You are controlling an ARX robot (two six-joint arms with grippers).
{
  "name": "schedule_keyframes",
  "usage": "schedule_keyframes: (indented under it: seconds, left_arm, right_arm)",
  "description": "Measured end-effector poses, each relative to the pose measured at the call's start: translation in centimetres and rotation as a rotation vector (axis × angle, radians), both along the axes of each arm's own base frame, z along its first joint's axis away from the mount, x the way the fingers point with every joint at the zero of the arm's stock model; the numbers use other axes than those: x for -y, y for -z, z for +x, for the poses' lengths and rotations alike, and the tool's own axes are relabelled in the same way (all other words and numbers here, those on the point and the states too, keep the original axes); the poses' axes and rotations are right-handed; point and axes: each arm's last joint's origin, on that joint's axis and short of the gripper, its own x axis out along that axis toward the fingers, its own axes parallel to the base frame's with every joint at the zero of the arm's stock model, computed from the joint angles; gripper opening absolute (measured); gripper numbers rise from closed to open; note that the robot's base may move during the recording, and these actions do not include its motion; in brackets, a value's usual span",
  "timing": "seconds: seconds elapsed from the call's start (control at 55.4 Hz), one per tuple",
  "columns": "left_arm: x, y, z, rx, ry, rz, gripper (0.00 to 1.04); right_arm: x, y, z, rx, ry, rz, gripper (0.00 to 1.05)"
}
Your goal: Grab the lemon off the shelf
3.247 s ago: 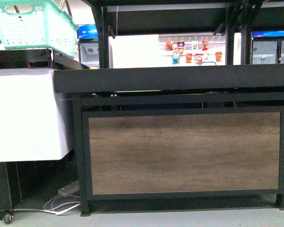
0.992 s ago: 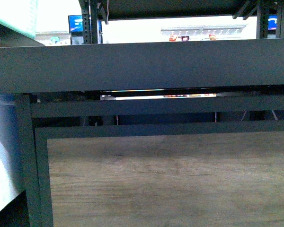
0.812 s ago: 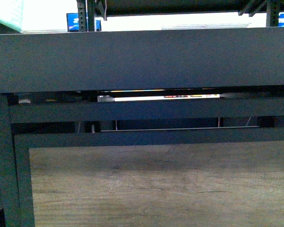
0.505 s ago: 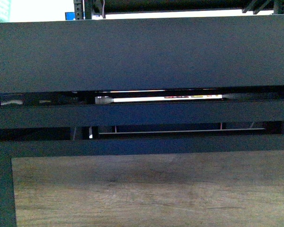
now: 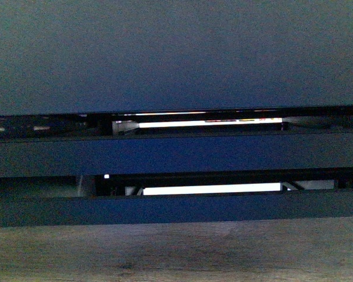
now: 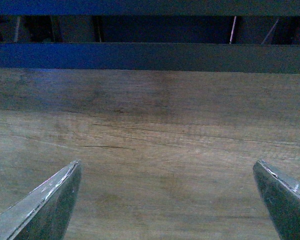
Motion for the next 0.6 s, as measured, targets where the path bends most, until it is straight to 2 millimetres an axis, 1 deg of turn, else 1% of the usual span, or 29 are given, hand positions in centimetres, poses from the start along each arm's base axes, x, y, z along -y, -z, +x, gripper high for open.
schedule_keyframes:
  seconds: [0.595]
  left_arm:
    - [0.00, 0.00, 0.00, 0.000, 0.000, 0.000, 0.97]
  right_arm:
    - [0.01, 0.00, 0.00, 0.000, 0.002, 0.000, 1.02]
